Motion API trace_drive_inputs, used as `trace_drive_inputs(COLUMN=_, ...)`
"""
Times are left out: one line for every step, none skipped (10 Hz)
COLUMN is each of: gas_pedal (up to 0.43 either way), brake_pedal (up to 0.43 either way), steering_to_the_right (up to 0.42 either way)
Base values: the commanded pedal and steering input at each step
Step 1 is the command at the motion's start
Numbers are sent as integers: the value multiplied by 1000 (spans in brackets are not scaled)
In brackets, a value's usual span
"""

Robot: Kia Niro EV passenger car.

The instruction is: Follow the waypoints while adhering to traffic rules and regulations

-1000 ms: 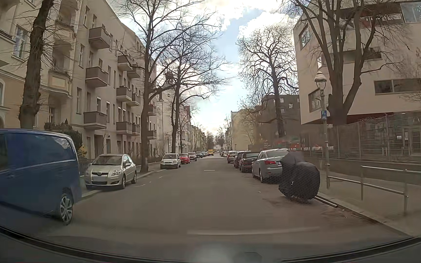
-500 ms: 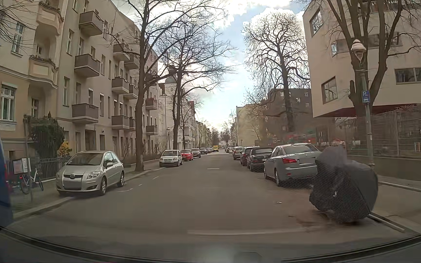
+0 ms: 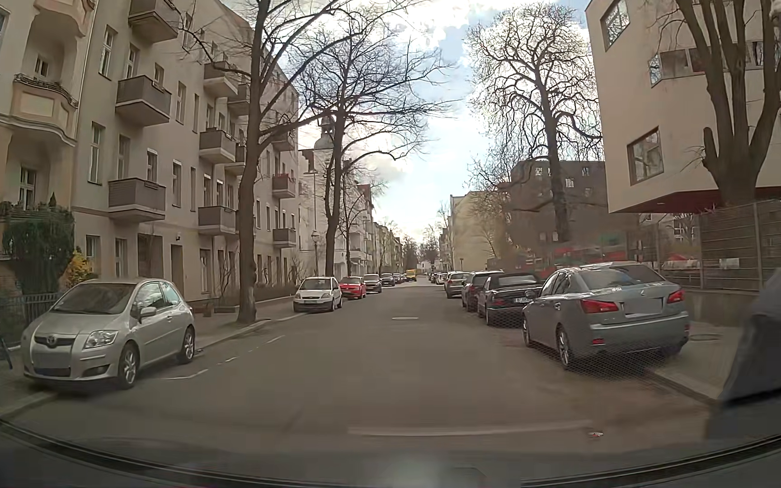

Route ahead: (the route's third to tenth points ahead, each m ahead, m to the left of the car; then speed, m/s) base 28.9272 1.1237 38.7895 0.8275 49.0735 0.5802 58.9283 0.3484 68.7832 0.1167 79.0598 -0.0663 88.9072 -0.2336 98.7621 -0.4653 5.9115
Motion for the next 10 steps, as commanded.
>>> trace_drive_inputs(gas_pedal=59, brake_pedal=30, steering_to_the_right=-23)
trace_drive_inputs(gas_pedal=59, brake_pedal=30, steering_to_the_right=-16)
trace_drive_inputs(gas_pedal=47, brake_pedal=30, steering_to_the_right=-11)
trace_drive_inputs(gas_pedal=47, brake_pedal=30, steering_to_the_right=-12)
trace_drive_inputs(gas_pedal=39, brake_pedal=30, steering_to_the_right=-12)
trace_drive_inputs(gas_pedal=28, brake_pedal=30, steering_to_the_right=-8)
trace_drive_inputs(gas_pedal=28, brake_pedal=30, steering_to_the_right=-2)
trace_drive_inputs(gas_pedal=28, brake_pedal=30, steering_to_the_right=-2)
trace_drive_inputs(gas_pedal=28, brake_pedal=30, steering_to_the_right=-2)
trace_drive_inputs(gas_pedal=28, brake_pedal=30, steering_to_the_right=0)
